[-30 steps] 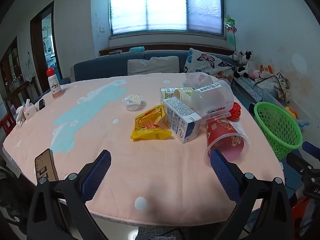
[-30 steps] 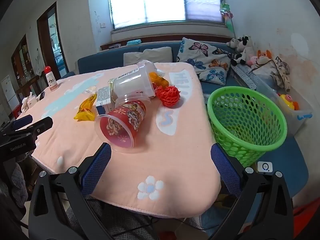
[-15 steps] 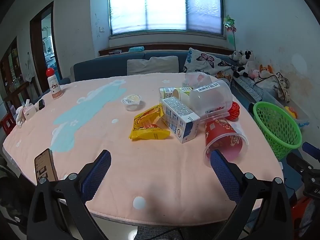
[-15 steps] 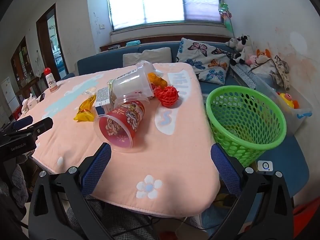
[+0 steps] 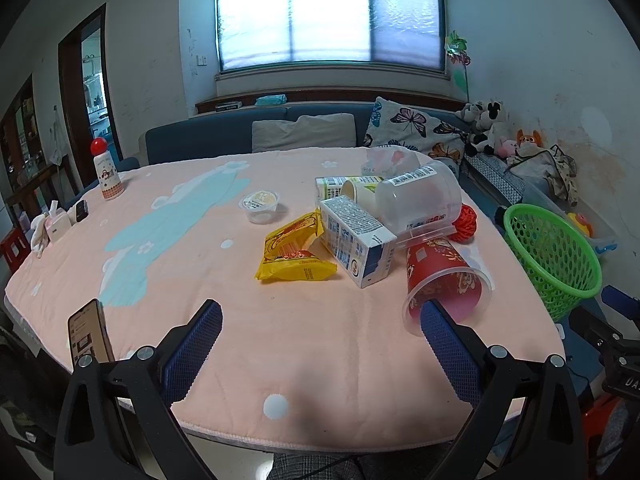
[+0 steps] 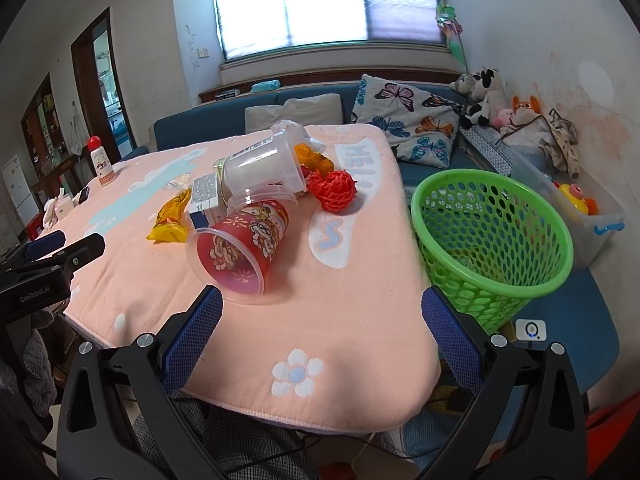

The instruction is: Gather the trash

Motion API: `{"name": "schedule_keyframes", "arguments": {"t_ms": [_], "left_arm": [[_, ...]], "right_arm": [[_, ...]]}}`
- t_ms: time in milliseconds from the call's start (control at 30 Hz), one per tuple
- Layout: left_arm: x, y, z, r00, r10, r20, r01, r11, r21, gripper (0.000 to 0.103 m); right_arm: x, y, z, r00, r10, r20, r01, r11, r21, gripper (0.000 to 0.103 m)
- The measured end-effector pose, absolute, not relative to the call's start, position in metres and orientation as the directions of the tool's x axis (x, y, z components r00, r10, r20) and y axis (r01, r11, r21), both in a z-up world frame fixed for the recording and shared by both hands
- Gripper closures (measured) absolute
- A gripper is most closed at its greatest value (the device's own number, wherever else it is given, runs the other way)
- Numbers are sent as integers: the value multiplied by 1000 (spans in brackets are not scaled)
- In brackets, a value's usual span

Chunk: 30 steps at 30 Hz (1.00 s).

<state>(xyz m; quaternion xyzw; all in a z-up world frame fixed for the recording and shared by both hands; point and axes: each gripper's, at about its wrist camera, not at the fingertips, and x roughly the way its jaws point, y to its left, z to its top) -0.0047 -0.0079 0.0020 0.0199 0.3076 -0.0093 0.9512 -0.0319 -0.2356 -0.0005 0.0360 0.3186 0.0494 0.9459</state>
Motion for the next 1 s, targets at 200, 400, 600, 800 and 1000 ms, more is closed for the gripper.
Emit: {"name": "schedule_keyframes", "arguments": {"t_ms": [200, 400, 600, 800, 1000], "left_arm": [[-4, -8, 2, 810, -7, -586, 34, 999, 35, 7], [-4, -9, 4, 810, -10, -587, 39, 999, 36, 7], [-3, -10, 4, 810, -10, -586, 39, 999, 37, 7], [-3, -10, 4, 810, -11, -587, 40, 999, 35, 7], [-4, -10, 3, 810, -10, -586, 39, 999, 36, 7]], "right_arm": [[-32, -236, -1, 792, 117, -600, -71, 992, 100, 5], [-32, -235, -1, 792, 117, -600, -70, 993, 100, 5], [-32, -236, -1, 791, 118, -601, -72, 992, 101, 5], [-31, -236, -2, 790, 120, -602, -73, 992, 102, 5], [-31, -236, -3, 789, 120, -603, -73, 992, 102, 5]]}}
